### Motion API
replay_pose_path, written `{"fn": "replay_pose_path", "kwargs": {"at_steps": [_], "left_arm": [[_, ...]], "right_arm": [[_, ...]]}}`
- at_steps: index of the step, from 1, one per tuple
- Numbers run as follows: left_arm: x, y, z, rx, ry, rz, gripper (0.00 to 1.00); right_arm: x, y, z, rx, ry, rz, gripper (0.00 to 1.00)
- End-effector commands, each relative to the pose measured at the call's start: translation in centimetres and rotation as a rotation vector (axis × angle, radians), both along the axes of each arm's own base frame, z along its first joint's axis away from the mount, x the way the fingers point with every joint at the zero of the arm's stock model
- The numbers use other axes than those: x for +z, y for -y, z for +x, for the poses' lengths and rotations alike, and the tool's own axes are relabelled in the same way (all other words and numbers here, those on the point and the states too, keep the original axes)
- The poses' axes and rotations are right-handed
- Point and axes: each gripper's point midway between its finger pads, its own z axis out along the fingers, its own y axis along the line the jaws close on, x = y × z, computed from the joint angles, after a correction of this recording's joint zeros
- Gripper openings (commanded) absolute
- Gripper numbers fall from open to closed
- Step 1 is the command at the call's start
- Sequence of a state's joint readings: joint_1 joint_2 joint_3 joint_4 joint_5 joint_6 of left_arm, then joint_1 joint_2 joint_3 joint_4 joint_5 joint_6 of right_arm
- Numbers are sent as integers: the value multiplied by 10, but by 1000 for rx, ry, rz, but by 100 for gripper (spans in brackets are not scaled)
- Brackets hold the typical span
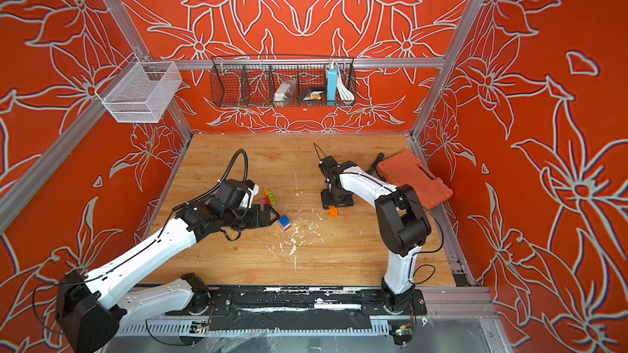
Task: Assemble the letter r with lego
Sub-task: Move the lego brick at the center of the board.
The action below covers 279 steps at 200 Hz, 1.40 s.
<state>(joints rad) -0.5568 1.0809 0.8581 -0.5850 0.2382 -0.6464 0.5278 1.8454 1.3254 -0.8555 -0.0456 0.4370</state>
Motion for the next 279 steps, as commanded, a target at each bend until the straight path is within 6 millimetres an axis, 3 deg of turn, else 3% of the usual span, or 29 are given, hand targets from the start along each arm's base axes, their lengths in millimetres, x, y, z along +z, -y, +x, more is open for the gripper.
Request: {"fn": "replay_pose_path", "kwargs": {"at_steps": [1,49,98,144,180,224,248,279], "left_arm": [[0,-6,-4,18,15,7,98],[-4,-8,-9,28,4,-3,98],[-4,-10,-9,30,6,3,98],[-4,-10,-10,29,8,7,98],[-5,-13,-11,33,9,15,98],[-7,-15,-14,32,1,20,98],[-10,-16,-15,33,-7,26,98],[-13,-17,-17,34,-16,30,98]], "right_arm": [[-6,-9,4,0,-25,31,65],[-22,0,5,-6,-60,-53,52],[-32,1,1,-6,-93,-57,46],[-31,0,-6,2,-96,-49,38],[-25,-12,-28,46,-85,-59,35],[-19,-42,-76,91,-69,-67,35],[-21,-61,-102,89,-72,-27,41],[-20,-63,-110,48,-59,24,52]]}}
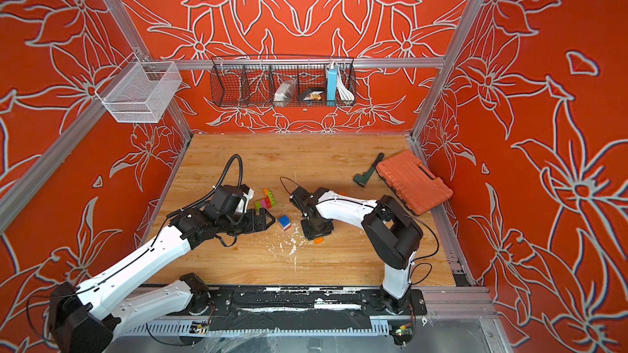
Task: Assemble the letter r with lego
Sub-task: Move the lego brick at the center of the board.
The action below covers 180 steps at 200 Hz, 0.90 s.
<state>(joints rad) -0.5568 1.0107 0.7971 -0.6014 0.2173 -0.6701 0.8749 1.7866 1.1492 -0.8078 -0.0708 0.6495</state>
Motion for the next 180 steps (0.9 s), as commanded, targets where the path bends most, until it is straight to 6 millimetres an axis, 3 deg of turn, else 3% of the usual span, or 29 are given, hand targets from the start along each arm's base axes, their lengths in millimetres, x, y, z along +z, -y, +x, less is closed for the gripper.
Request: {"fn": "replay_pose_path", "kwargs": {"at_steps": [1,26,90,119,148,180], "left_arm": [[-4,-5,-5,3,-8,22,98],[2,-7,-8,4,16,7,98],[-3,-10,-14,20,-4,-1,98],[-3,-13,-17,24,-6,4,98],[-3,-10,-19,3,-12,11,95],[-4,8,-27,-85,16,76,86]], "right_arm": [[5,3,1,-91,19,37,53],[12,1,-7,-87,3,85,64],[14,-43,-30,-20,-111,357,60],[28,-59,-33,17,-114,482,56],[46,-40,-21,14,18,451,54],[68,9,4,-158,162,482,57]]}}
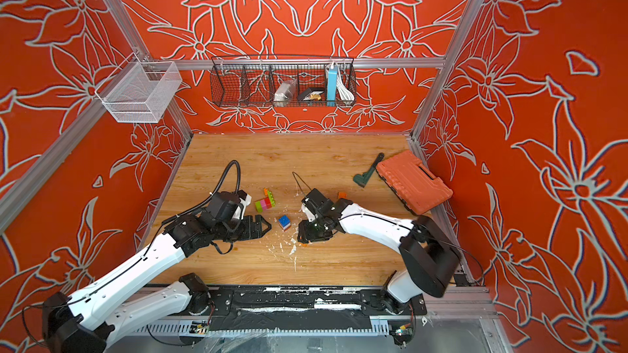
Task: Assemble the letter r with lego
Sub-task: Move the lego brick at the center of the board, then pick up the lego brick from the center of the board.
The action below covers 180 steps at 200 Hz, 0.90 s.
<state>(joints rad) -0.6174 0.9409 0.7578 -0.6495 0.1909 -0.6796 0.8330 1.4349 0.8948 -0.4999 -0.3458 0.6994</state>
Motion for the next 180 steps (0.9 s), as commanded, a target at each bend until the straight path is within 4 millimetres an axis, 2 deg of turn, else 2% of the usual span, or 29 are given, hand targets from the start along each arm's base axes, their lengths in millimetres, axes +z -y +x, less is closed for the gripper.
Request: {"fn": "replay_pose_path", "kwargs": {"at_steps": [1,7,12,22,43,88,110,155,180], "left_arm": [[2,10,-3,-51,25,55,86],[4,15,-6,-71,37,64,85],[-4,19,-6,-88,19,96,85],[-5,28,-7,-120,24,128,84],[-7,47,-8,-181,37,177,81],[-19,93,-3,-301,29,276,76],[-28,114,2,-348,12,310,76],[-51,133,12,-423,-27,409,75],[-59,141,22,-454,-28,463,75]], "right_arm": [[11,41,23,-163,79,5,57],[14,53,27,-205,90,13,57],[17,63,30,-235,101,15,57],[21,86,36,-297,118,1,58],[24,126,39,-395,115,-30,59],[30,183,38,-602,100,-31,60],[31,195,38,-655,98,-6,61],[27,195,34,-620,71,-2,61],[30,201,32,-623,92,-33,61]]}}
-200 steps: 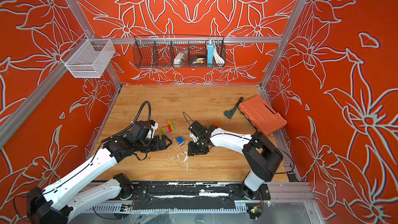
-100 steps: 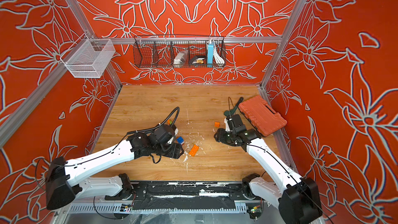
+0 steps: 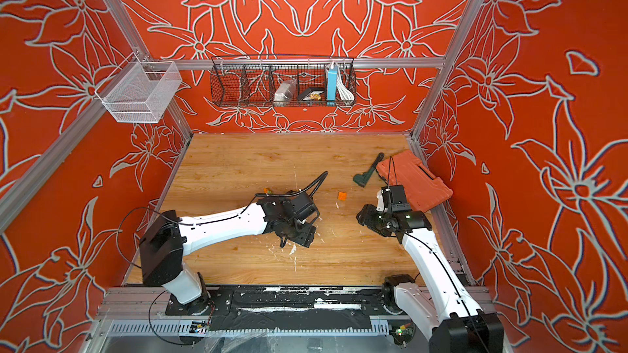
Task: Assemble the letter r with lego
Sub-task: Pick up the lego brick from the center of the board.
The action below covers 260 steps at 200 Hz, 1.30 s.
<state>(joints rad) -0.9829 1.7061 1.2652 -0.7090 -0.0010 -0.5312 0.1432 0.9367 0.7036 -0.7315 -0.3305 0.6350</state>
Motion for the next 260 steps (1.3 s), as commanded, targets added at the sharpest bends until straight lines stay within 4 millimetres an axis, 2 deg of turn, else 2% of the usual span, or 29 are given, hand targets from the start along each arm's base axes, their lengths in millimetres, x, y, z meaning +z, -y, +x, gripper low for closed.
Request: {"fn": "replay_pose_path", "kwargs": {"at_steps": [1,29,58,103,140,203,260], "left_arm": [[-4,2,6,-58,14,75,75],[-5,25,25,-89,25,96,75],[-5,53,54,-87,47,122,77],[-8,81,110,14,53,89,80],[-21,98,146,33,66,96,82],[-39,112,180,50,109,76,80],[-48,132,193,37,150,17,79]], "right_arm": [[-5,6,-10,15,-25,-37,61],[-2,19,-12,-19,-27,-87,61],[-6,28,-13,-82,-54,-68,61],[-14,31,-18,-122,-79,-24,61],[-15,31,-25,-138,-76,-11,61],[-12,29,-28,-125,-65,1,62],[-14,28,-27,-115,-65,4,62]]}}
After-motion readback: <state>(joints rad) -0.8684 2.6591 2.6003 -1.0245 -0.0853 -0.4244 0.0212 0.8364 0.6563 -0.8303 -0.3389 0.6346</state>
